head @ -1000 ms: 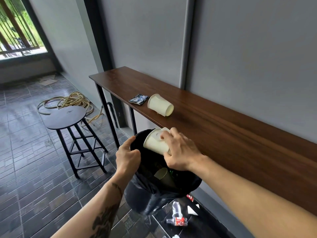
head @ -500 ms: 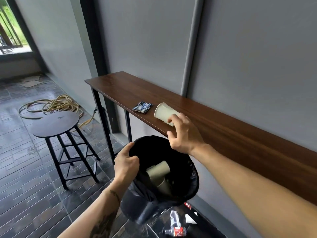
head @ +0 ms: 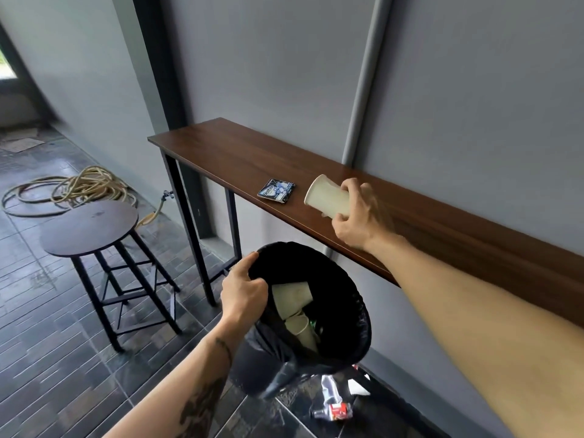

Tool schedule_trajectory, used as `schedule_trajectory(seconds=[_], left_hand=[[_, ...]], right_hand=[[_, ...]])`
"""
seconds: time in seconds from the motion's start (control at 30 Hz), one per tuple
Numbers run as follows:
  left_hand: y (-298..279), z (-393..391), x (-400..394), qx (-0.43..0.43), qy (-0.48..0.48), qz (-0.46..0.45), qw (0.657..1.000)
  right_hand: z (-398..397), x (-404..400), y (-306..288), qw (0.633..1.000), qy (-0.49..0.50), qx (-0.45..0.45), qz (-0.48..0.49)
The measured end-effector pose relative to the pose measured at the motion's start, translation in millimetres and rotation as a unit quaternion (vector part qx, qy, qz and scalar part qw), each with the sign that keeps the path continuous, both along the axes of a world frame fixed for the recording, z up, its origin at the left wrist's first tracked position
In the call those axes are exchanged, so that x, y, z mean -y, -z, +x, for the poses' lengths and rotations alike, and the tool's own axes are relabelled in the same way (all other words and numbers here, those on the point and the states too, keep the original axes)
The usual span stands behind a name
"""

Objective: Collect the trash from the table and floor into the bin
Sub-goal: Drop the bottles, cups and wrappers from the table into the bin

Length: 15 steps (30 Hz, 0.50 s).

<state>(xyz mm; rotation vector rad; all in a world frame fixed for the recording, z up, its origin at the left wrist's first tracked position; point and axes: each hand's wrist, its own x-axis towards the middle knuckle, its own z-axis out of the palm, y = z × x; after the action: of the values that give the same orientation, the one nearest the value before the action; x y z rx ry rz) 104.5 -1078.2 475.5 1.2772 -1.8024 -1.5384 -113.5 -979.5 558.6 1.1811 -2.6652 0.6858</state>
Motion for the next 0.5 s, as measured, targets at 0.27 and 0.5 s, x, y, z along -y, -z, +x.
schedule_trajectory(seconds=[0.27,0.5], left_hand=[[-1.0,5.6,19.8,-0.009,-0.011,-0.015,1.000],[-6.1,10.3,34.7,-0.017,-0.022,-0.027,0.999]], right_hand=[[85.7,-1.5,25.2,0.989,-0.093,0.039,0.104],[84.9,20.6,33.2,0.974,-0.124,0.143,0.123]])
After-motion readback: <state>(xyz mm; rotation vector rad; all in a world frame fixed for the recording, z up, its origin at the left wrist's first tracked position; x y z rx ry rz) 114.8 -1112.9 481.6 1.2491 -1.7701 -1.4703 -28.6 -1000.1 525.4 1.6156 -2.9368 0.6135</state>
